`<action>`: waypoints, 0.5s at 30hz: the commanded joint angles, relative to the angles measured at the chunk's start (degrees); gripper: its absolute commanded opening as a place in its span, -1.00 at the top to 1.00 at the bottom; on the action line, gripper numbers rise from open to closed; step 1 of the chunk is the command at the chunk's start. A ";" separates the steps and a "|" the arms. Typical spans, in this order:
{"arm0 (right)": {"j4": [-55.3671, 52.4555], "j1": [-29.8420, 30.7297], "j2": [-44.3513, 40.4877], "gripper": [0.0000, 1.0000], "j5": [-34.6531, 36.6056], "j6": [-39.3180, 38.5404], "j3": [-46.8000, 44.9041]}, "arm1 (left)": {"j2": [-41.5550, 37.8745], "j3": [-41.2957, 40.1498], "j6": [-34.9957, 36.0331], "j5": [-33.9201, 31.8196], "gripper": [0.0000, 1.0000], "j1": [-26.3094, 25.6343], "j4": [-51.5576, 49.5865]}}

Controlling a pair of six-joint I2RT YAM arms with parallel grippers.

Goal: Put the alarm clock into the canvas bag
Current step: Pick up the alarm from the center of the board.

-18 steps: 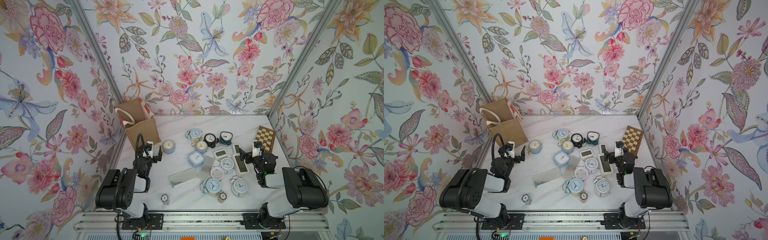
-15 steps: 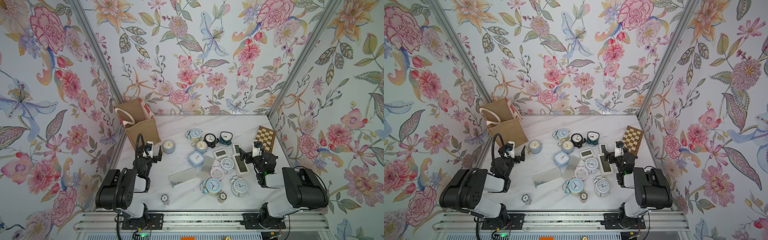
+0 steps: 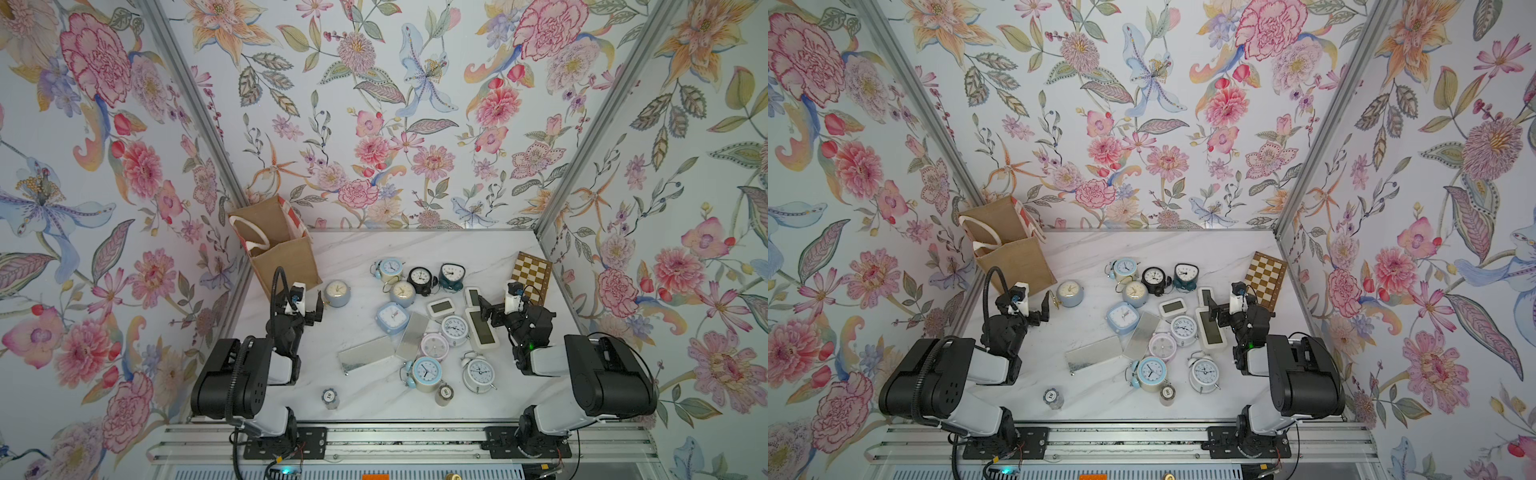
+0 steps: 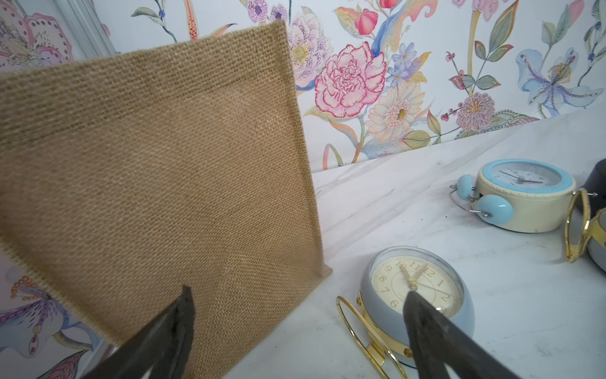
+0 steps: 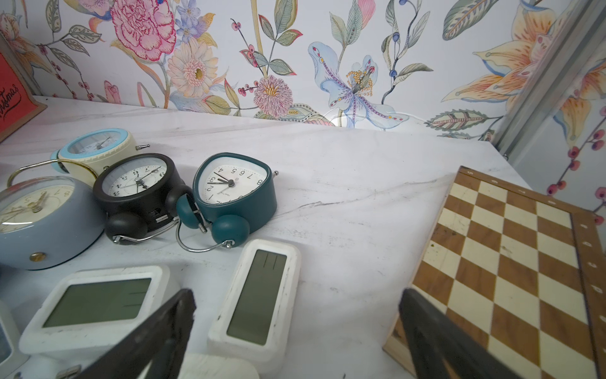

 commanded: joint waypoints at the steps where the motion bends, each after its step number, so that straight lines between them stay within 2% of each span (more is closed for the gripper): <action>1: 0.33 -0.39 0.16 -0.98 3.12 1.09 -0.24 | 0.19 -0.08 -0.97 -2.56 -0.98 0.38 1.98; 15: 0.36 -0.24 0.28 -0.98 3.43 1.07 -0.13 | 0.21 0.01 -0.87 -2.82 -0.99 0.17 1.68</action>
